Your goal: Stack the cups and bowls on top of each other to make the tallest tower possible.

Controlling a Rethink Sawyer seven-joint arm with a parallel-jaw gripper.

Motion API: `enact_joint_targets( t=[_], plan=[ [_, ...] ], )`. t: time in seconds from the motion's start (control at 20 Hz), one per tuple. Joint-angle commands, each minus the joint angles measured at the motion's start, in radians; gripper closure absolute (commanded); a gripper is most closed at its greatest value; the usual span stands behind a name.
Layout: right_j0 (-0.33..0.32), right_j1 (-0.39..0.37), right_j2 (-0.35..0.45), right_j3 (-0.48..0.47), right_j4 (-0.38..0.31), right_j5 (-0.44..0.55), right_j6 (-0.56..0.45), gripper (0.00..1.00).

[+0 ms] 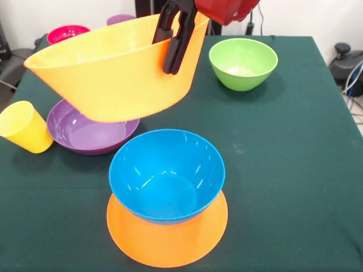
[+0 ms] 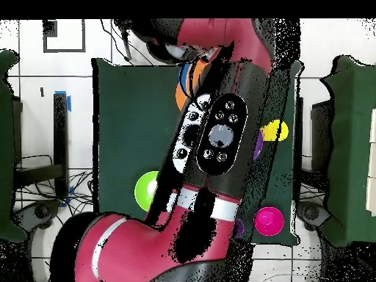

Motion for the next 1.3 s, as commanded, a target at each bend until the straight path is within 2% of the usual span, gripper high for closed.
enact_joint_targets(
  t=[0.05, 0.2, 0.4, 0.7, 1.15, 1.3],
  plan=[
    [-0.05, 0.117, -0.023, -0.236, 0.051, 0.156, 0.071, 1.0],
    [-0.073, 0.163, -0.054, -0.282, 0.099, 0.158, 0.065, 1.0],
    [-0.097, 0.219, -0.141, -0.353, 0.193, 0.152, 0.072, 1.0],
    [-0.105, 0.262, -0.274, -0.384, 0.331, 0.143, 0.114, 1.0],
    [-0.071, 0.27, -0.361, -0.33, 0.445, 0.153, 0.164, 1.0],
    [-0.055, 0.269, -0.365, -0.299, 0.447, 0.135, 0.169, 1.0]
  ],
)
